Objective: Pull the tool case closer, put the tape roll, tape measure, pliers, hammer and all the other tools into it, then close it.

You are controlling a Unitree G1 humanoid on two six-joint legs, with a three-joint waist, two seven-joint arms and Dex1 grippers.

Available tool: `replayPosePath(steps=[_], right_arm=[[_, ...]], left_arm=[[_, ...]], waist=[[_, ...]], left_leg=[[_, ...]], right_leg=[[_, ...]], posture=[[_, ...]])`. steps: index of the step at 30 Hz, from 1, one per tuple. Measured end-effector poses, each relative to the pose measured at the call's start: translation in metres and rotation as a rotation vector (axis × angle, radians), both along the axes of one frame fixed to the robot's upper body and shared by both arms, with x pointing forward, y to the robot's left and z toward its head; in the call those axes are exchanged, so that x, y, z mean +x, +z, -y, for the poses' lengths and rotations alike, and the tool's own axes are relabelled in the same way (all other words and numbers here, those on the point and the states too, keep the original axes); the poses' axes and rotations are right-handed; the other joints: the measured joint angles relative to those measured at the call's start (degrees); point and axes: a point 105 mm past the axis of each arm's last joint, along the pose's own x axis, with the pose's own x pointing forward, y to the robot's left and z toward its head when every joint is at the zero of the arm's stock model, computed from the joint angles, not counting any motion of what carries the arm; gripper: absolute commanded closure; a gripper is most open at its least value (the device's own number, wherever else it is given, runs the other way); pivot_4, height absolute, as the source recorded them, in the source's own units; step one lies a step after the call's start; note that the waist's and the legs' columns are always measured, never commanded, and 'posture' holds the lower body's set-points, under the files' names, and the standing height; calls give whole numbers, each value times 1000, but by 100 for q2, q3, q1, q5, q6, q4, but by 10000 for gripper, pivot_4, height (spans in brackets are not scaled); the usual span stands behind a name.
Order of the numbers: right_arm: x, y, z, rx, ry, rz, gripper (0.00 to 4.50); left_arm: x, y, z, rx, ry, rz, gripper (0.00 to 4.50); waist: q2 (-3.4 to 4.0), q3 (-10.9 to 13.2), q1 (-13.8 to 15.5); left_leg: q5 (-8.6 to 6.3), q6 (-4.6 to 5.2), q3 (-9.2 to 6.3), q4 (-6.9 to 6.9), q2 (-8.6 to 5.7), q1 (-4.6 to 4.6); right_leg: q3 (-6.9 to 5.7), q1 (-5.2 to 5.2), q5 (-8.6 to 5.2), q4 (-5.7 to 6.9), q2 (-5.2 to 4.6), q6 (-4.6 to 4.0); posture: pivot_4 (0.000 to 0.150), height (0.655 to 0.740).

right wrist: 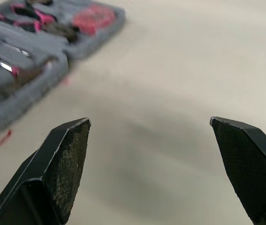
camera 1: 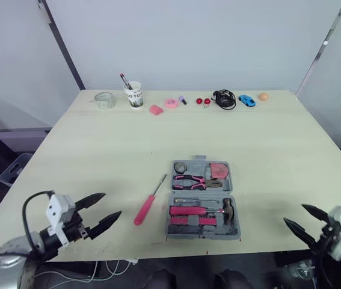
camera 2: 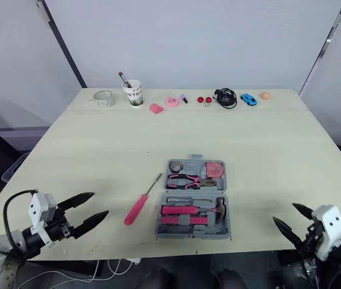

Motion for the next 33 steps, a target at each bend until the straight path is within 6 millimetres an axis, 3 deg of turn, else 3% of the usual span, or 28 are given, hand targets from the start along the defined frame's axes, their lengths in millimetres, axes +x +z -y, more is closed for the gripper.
replayPosePath(steps=[8, 13, 16, 22, 26, 29, 33], right_arm=[[-31, -6, 18, 8, -91, -8, 1999], [-27, -4, 23, -3, -81, -3, 1999], [-11, 8, 21, -34, -2, 31, 1999], [4, 32, -21, 8, 255, 37, 1999], [6, 42, -33, 17, 327, 45, 1999], [11, 61, -56, -15, 476, 86, 1999], [15, 66, -70, -44, 575, 101, 1999]], left_arm=[[-24, -17, -8, 1, 101, -51, 0], [-18, -12, -5, 0, 95, -35, 0], [-4, -12, 16, -20, 50, -83, 0], [18, -11, 59, -30, 26, -126, 0], [21, -17, 70, -12, 50, -140, 0], [33, -17, 85, -15, 153, -139, 0], [37, -21, 93, -8, 205, -154, 0]], waist=[[-4, -10, 9], [3, -12, 10], [6, -11, 14], [14, -13, 39], [9, -14, 45], [0, -18, 86], [-2, -19, 118]], left_leg=[[-2, -3, 0, 0, 10, 1], [-2, -3, 2, 0, 10, 1], [-1, -2, 3, 0, 7, 1], [-1, 0, -2, -6, 5, -1], [-1, 0, -1, -2, 2, -1], [0, 1, -4, 3, -5, 1], [0, 1, -7, 2, -27, -1]], right_leg=[[-1, -9, -1, -1, -10, -2], [-1, -11, -1, -1, -11, -3], [-1, -10, 0, -1, -10, -3], [-1, -1, 0, -2, 0, -4], [2, 0, 0, -3, 0, -3], [1, 2, 1, 1, 1, -2], [1, 1, 1, 0, 1, -2]], posture=[[1500, 7400], [1500, 7400], [1500, 7400], [1500, 7400], [1500, 7400], [1500, 7400], [1500, 7400]])
